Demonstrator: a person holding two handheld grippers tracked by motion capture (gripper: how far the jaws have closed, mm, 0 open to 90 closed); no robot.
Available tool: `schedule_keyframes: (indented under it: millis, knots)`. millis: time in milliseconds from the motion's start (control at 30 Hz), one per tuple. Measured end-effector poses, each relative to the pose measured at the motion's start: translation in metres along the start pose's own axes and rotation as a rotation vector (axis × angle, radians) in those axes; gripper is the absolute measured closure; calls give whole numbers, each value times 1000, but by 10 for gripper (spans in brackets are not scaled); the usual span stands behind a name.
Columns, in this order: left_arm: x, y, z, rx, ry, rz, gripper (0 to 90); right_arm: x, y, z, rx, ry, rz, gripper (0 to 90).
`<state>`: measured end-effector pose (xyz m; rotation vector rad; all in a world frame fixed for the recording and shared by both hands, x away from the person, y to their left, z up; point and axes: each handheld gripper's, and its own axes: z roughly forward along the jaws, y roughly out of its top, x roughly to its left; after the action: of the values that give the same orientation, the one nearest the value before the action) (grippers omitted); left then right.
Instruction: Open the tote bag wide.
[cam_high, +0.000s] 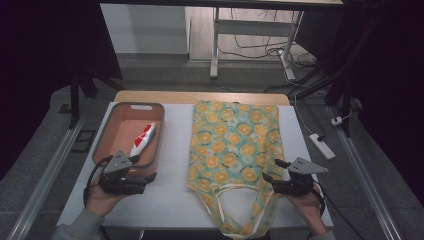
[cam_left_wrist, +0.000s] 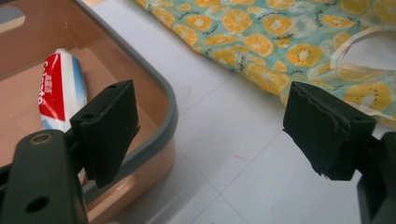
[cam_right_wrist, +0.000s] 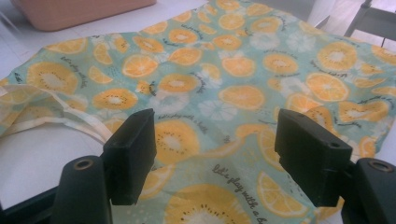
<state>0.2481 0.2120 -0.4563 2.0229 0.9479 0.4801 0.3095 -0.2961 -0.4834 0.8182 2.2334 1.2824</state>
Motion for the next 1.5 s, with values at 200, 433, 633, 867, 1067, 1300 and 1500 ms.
schedule_keyframes:
  millis: [200, 433, 633, 867, 1067, 1300, 1500]
  knots:
    - [-11, 19, 8, -5, -41, 54, 183, 2, 0, 1, 1, 8, -3, 300]
    - [-27, 38, 25, 9, -98, 115, 183, 4, -1, 0, 2, 11, -6, 303]
    - [-40, 50, 42, 32, -153, 158, 185, 5, -3, 4, 16, 11, -15, 303]
    - [-65, 58, 63, 71, -230, 221, 182, 4, -3, 4, 16, 10, -13, 303]
    - [-83, 64, 79, 105, -282, 262, 180, 4, -3, 5, 16, 16, -8, 303]
    - [-107, 66, 97, 162, -353, 326, 179, 4, -4, 5, 19, 15, -6, 303]
    - [-118, 69, 116, 206, -397, 346, 178, 5, -4, 7, 27, 19, -13, 303]
